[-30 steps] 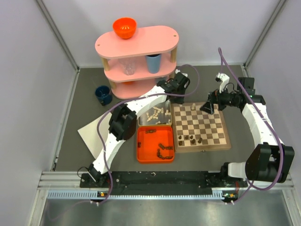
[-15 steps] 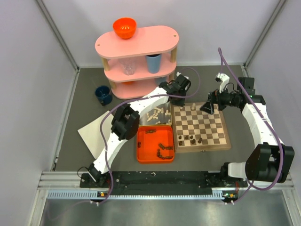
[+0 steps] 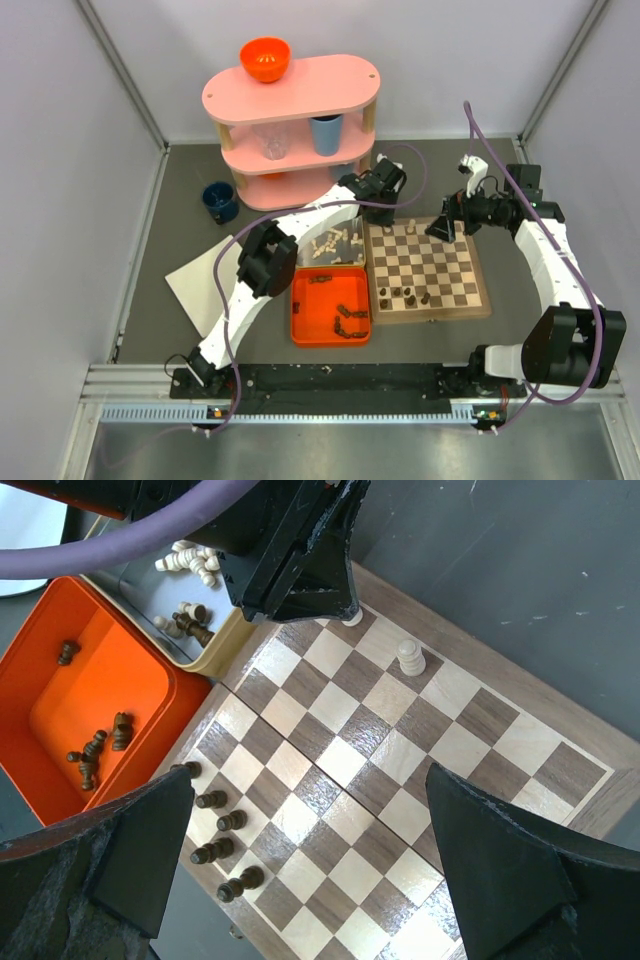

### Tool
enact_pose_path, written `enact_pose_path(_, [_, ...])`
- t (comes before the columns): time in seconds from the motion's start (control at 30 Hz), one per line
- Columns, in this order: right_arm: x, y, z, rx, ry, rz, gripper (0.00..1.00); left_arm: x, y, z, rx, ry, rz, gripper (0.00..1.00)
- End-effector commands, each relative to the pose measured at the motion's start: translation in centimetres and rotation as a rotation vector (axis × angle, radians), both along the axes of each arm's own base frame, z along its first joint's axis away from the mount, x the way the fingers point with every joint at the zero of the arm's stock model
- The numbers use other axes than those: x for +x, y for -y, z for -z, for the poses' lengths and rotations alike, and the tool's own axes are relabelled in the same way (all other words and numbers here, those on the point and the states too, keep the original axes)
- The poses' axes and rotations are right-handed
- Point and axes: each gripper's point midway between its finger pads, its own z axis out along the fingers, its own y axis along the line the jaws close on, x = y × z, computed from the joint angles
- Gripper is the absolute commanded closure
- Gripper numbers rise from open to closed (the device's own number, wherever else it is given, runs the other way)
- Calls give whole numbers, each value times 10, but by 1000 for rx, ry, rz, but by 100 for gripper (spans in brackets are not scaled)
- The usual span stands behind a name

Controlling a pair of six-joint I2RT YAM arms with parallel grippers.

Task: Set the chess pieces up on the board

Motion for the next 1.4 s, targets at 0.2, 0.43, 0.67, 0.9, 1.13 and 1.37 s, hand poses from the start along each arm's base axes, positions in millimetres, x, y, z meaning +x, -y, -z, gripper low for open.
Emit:
enact_pose_path(0.2, [7,2,-15,-6,70,0,1,0,10,-8,-31,9,16,84])
enact_pose_path(0.43, [6,2,-15,-5,67,0,1,1,10,-12,-37,16,16,71])
enact_pose_path(0.67, [6,2,-15,-5,67,0,1,2,11,-13,-42,17,14,65])
enact_pose_path(0.9, [7,2,-14,-6,66,0,1,-3,17,-21,-74,6,38,58])
enact_pose_path(1.13, [6,2,-14,-4,63,-1,1,1,15,-41,-95,40,37,47])
enact_pose_path(1.37, [7,2,-14,-5,66,-2,1,6,6,-70,-103,102,43,45])
